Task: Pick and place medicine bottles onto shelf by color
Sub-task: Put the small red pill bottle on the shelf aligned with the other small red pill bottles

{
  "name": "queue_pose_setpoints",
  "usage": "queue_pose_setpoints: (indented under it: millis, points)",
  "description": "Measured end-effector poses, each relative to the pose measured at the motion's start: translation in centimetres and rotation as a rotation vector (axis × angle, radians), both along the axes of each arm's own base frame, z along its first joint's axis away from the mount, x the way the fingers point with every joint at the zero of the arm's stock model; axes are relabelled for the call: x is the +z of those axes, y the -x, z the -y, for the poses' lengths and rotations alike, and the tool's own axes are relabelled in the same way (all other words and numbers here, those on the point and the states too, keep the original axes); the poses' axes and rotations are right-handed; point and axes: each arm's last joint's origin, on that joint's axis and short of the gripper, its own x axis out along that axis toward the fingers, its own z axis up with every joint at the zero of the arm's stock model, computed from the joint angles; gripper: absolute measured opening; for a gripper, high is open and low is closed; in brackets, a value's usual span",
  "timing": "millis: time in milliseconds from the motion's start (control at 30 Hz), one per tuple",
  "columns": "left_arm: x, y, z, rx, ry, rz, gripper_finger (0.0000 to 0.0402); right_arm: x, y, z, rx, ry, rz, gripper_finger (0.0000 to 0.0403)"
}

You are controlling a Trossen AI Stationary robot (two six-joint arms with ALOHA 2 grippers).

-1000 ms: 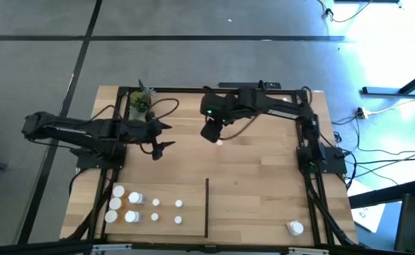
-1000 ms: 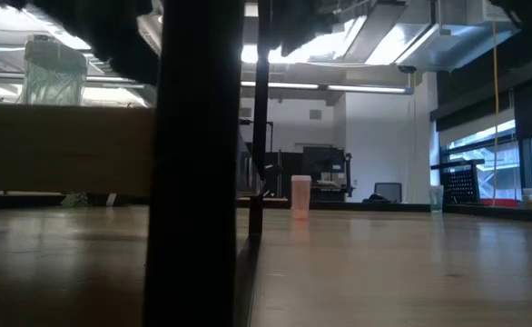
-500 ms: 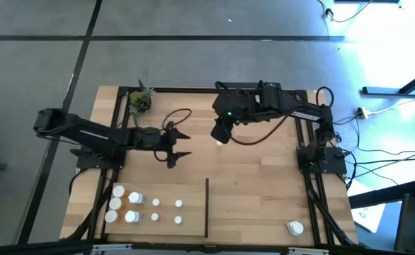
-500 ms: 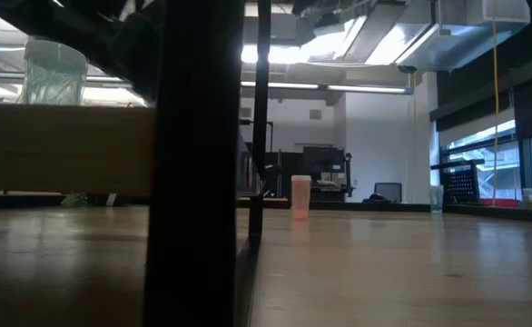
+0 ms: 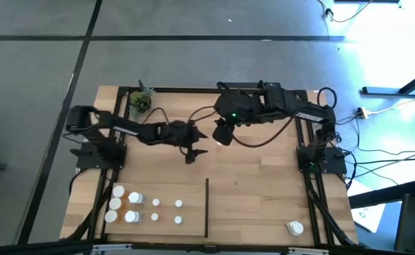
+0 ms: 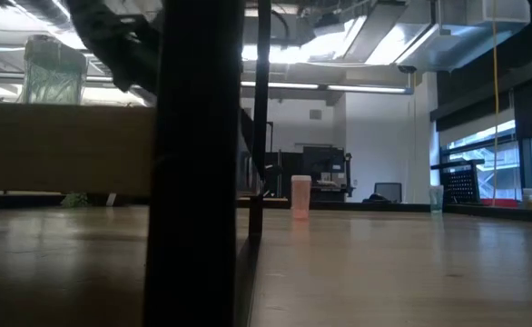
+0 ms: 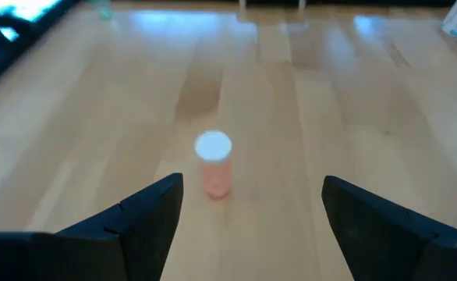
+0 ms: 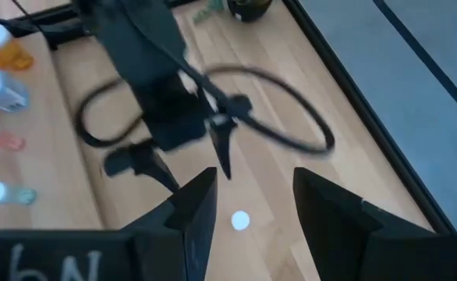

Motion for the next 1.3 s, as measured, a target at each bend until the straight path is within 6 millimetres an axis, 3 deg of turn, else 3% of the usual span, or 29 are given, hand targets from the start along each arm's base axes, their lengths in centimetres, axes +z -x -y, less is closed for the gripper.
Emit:
queue_pose_setpoints:
  millis: [233,367,567,767,1000,1300]
  points:
    - [-1.2,-2.9,-0.2,-0.053,0.035,-0.044,0.0301,0.4,0.3,-0.6,0.020,0.001,0.006,0.0171]
    - [0.6,-4.2,-0.4,-0.080,0.005,-0.021,0.0301,0.5,0.5,-0.9,0.028,0.000,0.006,0.0171]
    - [3.4,-5.5,-1.1,-0.172,-0.134,-0.214,0.0301,0.7,0.7,-1.1,0.034,-0.002,0.012,0.0171]
    - [3.8,-6.1,-2.6,-0.175,-0.173,-0.237,0.0301,1.6,1.7,-1.0,0.040,-0.008,0.042,0.0171]
    - [2.6,-6.4,-3.9,-0.152,-0.177,-0.252,0.0301,3.4,3.6,-0.7,0.027,0.038,0.101,0.0171]
    - [0.6,-7.4,-3.6,-0.208,-0.145,-0.245,0.0301,3.7,4.0,-0.7,0.043,0.052,0.102,0.0171]
